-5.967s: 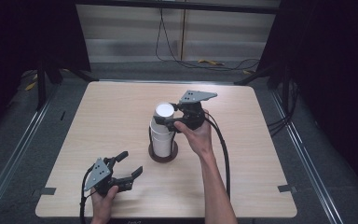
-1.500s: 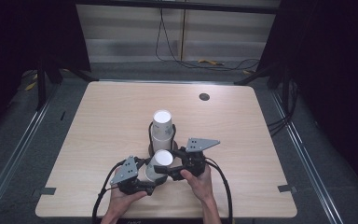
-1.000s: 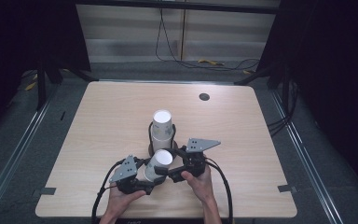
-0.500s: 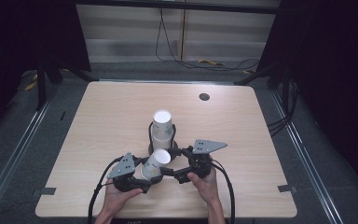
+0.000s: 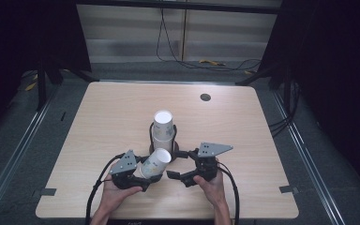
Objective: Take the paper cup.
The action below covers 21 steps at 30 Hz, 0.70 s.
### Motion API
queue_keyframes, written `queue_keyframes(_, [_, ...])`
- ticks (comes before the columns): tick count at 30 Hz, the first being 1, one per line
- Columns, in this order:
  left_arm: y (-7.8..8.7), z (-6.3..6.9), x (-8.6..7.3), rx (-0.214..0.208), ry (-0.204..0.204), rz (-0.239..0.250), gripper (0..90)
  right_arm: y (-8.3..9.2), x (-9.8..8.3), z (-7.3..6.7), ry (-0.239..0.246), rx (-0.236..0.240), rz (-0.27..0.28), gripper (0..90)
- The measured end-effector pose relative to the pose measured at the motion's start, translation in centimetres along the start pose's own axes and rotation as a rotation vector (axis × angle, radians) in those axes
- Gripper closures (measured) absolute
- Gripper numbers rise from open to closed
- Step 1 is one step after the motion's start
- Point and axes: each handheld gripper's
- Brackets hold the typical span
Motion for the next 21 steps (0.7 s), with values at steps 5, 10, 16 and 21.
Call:
queue_keyframes(5, [0.1,-0.2,0.1,-0.002,-0.022,-0.037,28.3,0.2,-0.2,0.1,0.0,-0.014,-0.021,17.3])
queue_keyframes(10, [0.1,-0.4,0.5,-0.017,-0.033,-0.076,28.5,0.5,-0.3,0.1,0.016,-0.043,-0.064,17.3])
queue_keyframes(16, [-0.2,-0.5,0.9,-0.025,-0.052,-0.107,28.5,0.5,-0.4,0.1,0.038,-0.063,-0.113,17.7])
queue_keyframes(21, [-0.5,-0.7,1.1,-0.046,-0.085,-0.174,28.5,0.6,-0.4,0.0,0.055,-0.08,-0.158,17.8])
Point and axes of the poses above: each handheld gripper's, and its own axes: y roughly backward along the jaws, x roughly out of its top, z roughly to its right, and after that the axes turned 7 degrees about -y, right-handed
